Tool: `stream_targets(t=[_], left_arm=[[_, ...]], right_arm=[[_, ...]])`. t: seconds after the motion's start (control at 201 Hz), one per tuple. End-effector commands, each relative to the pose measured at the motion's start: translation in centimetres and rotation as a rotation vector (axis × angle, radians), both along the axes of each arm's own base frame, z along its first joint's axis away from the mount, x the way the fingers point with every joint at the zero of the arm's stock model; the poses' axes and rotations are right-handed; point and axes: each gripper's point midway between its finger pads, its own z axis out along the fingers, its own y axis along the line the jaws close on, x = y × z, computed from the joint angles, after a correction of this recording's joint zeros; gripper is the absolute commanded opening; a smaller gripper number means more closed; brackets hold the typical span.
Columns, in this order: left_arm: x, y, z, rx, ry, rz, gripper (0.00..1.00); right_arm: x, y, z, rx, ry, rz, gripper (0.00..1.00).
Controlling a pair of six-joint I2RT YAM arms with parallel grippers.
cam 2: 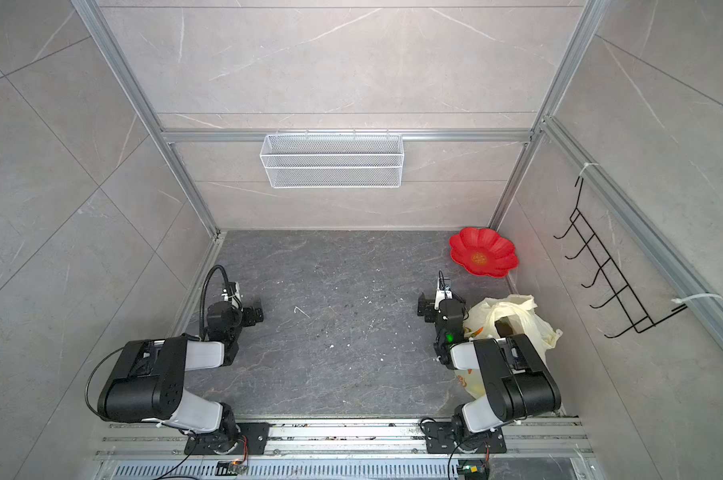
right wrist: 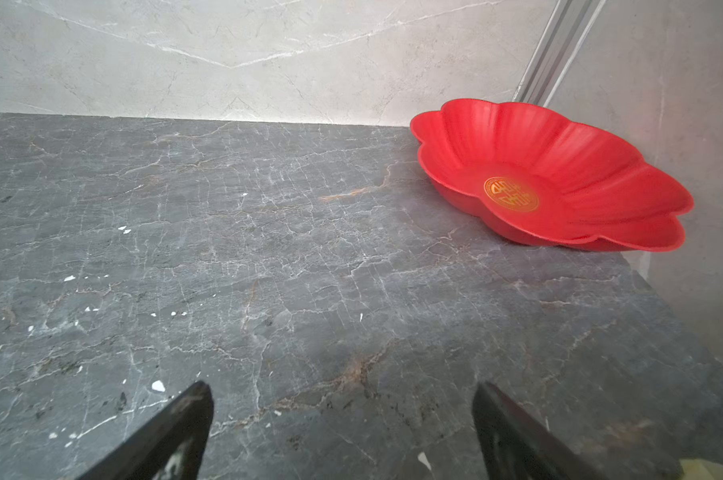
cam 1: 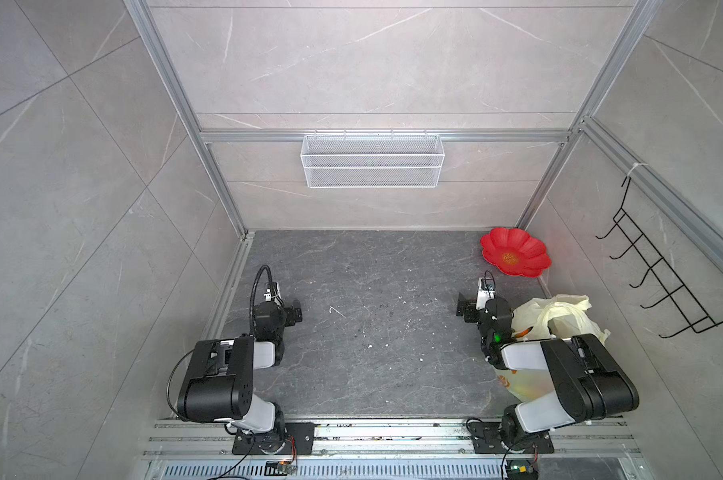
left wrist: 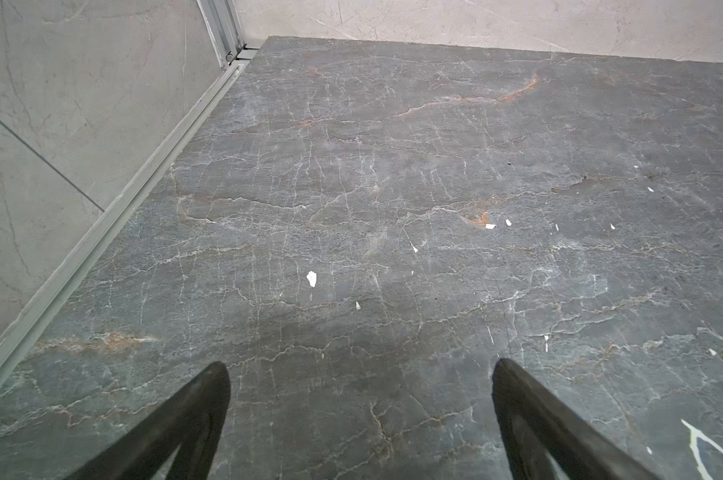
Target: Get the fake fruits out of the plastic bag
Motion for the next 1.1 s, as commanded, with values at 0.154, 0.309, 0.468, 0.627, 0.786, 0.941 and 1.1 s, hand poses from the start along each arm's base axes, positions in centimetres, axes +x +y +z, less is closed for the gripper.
stream_targets(t=[0.154, 0.309, 0.468, 0.627, 0.786, 0.941, 1.1], left_arm=[[0.9, 0.0, 1.7, 0.003, -0.055, -0.012, 1.00], [0.9, -0.1, 1.7, 0.003, -0.055, -0.013, 1.00], [0.9, 0.0, 1.7, 0.003, -0.054, -0.010, 1.00], [0.9, 0.0, 1.6, 0.001, -0.051, -0.011, 1.00], [0.8, 0.0, 1.6, 0.005, -0.054, -0.008, 1.00], [0.8, -0.2, 1.8, 0.017, -0.060, -0.019, 1.00], [0.2, -0.9, 2.6, 0.034, -0.093, -0.049, 1.00]], right_arm=[[0.4, 0.1, 0.3, 0.001, -0.001, 0.009, 0.99], [0.4, 0.1, 0.2, 0.002, 0.001, 0.009, 0.99], [0.4, 0.1, 0.3, 0.001, 0.000, 0.008, 0.99], [0.4, 0.1, 0.3, 0.002, 0.000, 0.008, 0.99], [0.4, 0.1, 0.2, 0.000, 0.000, 0.008, 0.99], [0.3, 0.0, 0.3, -0.002, -0.005, 0.006, 0.99], [0.3, 0.1, 0.5, -0.006, -0.015, 0.015, 0.99]])
